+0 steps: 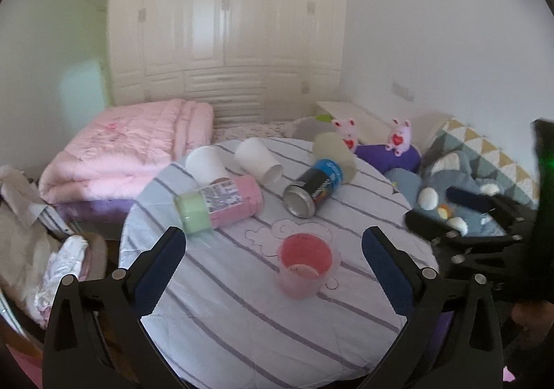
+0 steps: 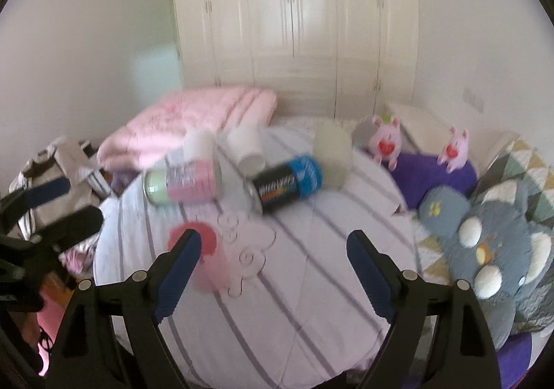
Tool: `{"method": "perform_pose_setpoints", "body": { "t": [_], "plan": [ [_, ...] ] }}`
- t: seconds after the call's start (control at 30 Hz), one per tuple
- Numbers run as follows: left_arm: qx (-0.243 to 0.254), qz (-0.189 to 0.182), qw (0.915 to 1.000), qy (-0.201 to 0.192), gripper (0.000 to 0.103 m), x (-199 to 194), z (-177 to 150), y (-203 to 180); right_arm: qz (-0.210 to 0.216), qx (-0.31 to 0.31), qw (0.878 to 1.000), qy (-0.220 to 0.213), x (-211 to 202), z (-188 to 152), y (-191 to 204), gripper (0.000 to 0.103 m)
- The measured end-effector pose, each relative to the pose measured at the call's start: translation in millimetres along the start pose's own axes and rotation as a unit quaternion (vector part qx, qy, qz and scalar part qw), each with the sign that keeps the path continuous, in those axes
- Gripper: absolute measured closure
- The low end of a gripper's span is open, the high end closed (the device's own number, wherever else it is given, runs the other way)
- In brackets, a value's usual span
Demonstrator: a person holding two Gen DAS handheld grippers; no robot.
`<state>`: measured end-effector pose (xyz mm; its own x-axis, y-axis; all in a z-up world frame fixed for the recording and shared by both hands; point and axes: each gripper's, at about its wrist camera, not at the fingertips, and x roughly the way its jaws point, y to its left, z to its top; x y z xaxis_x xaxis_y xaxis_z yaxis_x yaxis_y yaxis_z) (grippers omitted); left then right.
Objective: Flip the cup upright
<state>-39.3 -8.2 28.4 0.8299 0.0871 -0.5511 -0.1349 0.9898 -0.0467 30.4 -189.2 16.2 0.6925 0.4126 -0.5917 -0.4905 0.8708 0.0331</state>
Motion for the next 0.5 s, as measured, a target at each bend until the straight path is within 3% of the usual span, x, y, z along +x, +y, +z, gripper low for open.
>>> {"method": "perform_pose_setpoints", "body": {
  "t": [0.23,0.5],
  "plan": [
    [-0.015,-0.011,0.9998,0.01,0.0,-3.5,-10.7,-1.8,-0.047,-0.029,0.997,-0.056,-19.5,-3.8,13.4,0.016],
    [-0.005,-0.028,0.9994,-0.019,0.0,-13.3,-20.2,-13.9,-0.072,-0.028,0.992,-0.101,-31.2,-20.5,15.6,0.016]
  ]
}}
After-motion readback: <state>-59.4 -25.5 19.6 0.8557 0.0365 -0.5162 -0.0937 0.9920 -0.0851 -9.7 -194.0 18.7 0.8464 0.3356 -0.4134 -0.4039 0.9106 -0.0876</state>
